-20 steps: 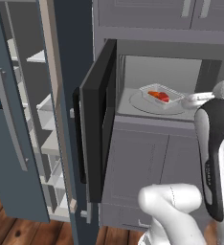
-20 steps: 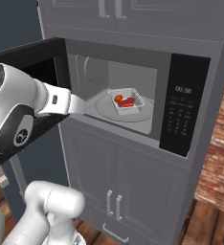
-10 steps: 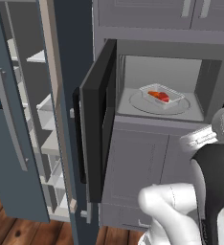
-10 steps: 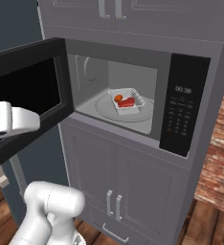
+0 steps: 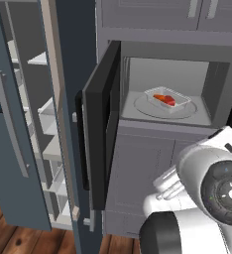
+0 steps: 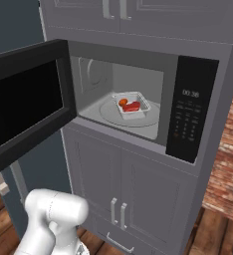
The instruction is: Place the tupperware containing the steak and carrot meal in the microwave. Close the microwave door and press the start button to reheat the meal.
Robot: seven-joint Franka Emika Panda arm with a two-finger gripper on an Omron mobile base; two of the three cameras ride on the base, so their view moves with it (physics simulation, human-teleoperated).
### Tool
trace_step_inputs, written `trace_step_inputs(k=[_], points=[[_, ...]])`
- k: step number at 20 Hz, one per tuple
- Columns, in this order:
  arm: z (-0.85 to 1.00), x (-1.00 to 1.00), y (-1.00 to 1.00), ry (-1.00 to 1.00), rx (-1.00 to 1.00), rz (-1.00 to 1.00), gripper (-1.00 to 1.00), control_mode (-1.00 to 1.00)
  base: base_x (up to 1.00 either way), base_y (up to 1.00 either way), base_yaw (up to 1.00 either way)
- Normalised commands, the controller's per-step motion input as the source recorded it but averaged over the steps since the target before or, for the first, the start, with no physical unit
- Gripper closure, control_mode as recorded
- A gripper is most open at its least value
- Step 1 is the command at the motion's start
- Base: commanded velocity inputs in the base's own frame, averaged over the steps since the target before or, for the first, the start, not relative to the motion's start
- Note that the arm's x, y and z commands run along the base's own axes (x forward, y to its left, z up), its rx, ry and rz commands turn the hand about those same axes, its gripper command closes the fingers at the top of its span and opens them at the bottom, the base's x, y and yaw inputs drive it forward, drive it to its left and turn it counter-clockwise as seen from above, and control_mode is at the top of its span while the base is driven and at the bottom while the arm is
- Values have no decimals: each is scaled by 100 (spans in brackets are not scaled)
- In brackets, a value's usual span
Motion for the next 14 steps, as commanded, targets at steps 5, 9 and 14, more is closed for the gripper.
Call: trace_step_inputs(k=[5, 9, 14], points=[[10, 0, 100, 0, -36, 0, -100, -100, 0, 0, 0], [1, 0, 100, 0, -37, 0, -100, -100, 0, 0, 0], [0, 6, 92, 0, -33, 0, -100, -100, 0, 0, 0]])
